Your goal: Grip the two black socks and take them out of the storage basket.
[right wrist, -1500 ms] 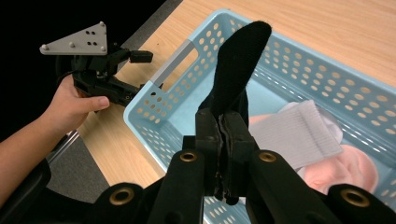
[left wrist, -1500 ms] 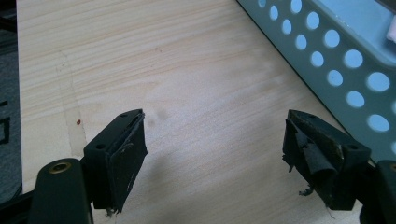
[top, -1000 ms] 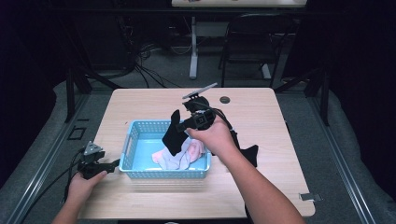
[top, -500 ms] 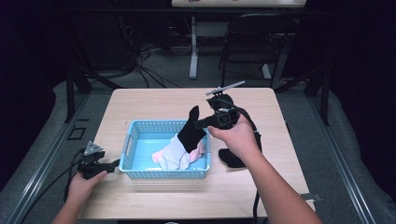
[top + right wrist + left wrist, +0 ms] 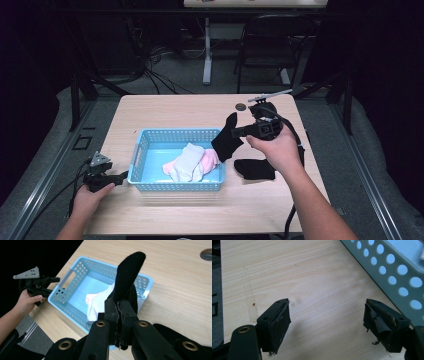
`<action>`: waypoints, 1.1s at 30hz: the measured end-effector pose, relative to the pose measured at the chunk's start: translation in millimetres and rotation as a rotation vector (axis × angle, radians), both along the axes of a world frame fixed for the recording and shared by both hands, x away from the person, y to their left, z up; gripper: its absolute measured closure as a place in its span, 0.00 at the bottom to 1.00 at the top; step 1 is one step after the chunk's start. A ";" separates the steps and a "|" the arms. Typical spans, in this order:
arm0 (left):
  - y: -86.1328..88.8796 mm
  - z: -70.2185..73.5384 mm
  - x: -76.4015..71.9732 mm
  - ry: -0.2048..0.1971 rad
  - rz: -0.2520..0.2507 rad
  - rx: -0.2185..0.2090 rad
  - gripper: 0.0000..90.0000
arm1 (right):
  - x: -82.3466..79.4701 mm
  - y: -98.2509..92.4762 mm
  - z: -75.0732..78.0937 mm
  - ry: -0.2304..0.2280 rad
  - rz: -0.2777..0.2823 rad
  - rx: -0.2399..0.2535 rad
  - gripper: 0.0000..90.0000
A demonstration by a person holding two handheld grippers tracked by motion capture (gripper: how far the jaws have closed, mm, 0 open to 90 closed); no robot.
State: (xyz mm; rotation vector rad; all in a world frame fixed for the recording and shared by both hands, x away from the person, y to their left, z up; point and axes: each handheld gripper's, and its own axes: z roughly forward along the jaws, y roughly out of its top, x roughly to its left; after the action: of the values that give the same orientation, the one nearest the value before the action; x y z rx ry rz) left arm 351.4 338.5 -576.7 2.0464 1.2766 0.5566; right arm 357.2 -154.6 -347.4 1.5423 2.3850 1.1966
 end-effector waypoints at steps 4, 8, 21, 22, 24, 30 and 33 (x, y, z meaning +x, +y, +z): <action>-0.1 -0.3 0.0 -0.001 0.001 0.001 0.24 | -1.8 -10.9 -5.6 0.008 -0.026 0.003 0.96; -0.1 -0.4 -0.1 0.000 0.001 0.001 0.24 | -2.7 -20.6 -9.9 0.013 -0.047 0.007 0.96; -0.1 -0.7 -0.1 0.003 0.004 0.000 0.24 | 1.0 -31.5 -40.4 0.048 -0.089 -0.002 0.96; -0.1 -0.7 -0.1 0.002 0.004 0.000 0.24 | 1.5 -31.8 -42.4 0.051 -0.091 0.001 0.96; -0.1 -0.7 -0.1 0.002 0.004 0.000 0.24 | 2.5 -32.7 -46.9 0.063 -0.094 0.005 0.96; 0.0 -0.7 -0.2 0.002 0.004 -0.001 0.24 | 5.4 -38.5 -65.8 0.092 -0.116 0.011 0.96; 0.1 -0.7 -0.2 0.002 0.004 0.000 0.24 | 6.3 -43.0 -77.5 0.103 -0.135 -0.004 0.96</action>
State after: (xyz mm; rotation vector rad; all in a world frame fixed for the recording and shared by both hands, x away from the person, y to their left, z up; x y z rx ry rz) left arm 351.2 338.6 -577.4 2.0446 1.2823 0.5569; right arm 363.5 -197.6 -424.9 1.7726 2.2982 1.1111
